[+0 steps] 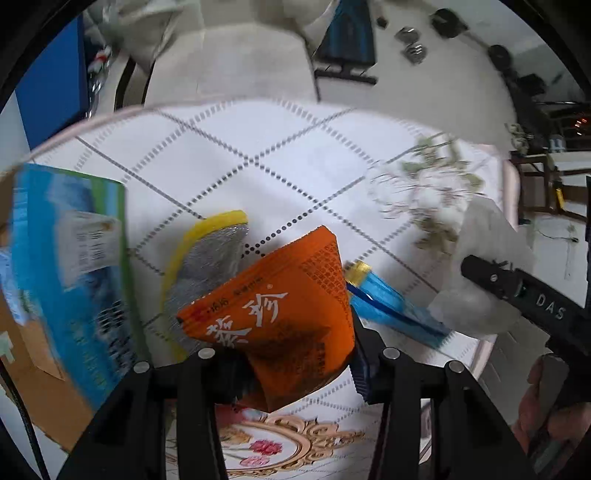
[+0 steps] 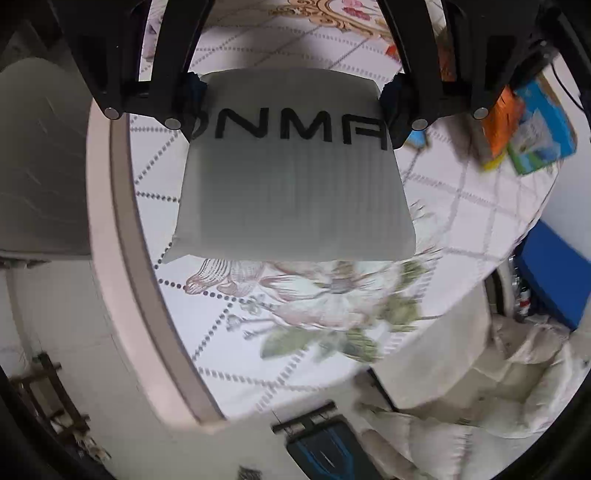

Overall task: Organize soft objects
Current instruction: 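Grasp the orange snack bag with the left tool while the right tool grasps the white ONMAX pouch, then lower both items into the box beside the other bags and release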

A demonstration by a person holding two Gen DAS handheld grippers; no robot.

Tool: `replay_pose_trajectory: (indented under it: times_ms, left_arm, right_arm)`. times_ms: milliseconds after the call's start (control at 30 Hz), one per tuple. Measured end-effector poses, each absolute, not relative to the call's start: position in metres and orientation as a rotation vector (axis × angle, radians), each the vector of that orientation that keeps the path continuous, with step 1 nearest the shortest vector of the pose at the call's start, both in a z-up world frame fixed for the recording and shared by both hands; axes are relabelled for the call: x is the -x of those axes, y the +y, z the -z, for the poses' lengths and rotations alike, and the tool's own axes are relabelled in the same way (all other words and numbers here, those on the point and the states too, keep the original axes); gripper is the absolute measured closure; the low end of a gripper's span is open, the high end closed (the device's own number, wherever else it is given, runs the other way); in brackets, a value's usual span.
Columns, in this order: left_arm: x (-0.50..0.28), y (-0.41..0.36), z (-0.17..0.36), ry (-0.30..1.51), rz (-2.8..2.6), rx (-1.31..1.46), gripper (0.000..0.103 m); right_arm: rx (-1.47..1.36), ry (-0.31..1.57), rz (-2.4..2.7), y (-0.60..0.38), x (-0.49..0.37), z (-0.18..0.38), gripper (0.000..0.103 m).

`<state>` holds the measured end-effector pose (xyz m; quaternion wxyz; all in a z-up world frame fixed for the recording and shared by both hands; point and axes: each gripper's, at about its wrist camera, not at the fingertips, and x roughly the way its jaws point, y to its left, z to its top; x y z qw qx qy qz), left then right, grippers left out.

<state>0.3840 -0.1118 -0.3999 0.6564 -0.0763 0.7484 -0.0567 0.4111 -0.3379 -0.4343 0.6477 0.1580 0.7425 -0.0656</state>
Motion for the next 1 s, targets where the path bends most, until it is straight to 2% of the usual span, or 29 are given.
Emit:
replay_pose_trajectory:
  times_ms: [133,267,433,567,700,1000]
  left_arm:
    - [-0.364,-0.082,0.349,1.629,0.204,0.184,0.06]
    - [-0.341,-0.019,0.301,1.584,0.236,0.166,0.06]
    - [-0.307,0.078,0.288,1.609,0.172,0.153,0.06]
    - [-0.296,0.156,0.305,1.647,0.083,0.115,0.06]
    - [-0.295,0.21,0.335,1.726,0.056,0.107,0.06]
    - [-0.3,0.253,0.392,1.85,0.087,0.109,0.06]
  right_arm:
    - [-0.344,1.596,0.053,-0.308,-0.389,0.377,0.03]
    - [-0.331,1.524,-0.071,-0.249,-0.355,0.322,0.03]
    - [-0.318,1.489,-0.257,-0.144,-0.311,0.282,0.03]
    - [-0.306,1.519,-0.379,-0.047,-0.292,0.294,0.03]
    - [-0.281,1.583,-0.43,0.042,-0.281,0.328,0.03]
    - [-0.183,1.653,-0.406,0.127,-0.278,0.392,0.03]
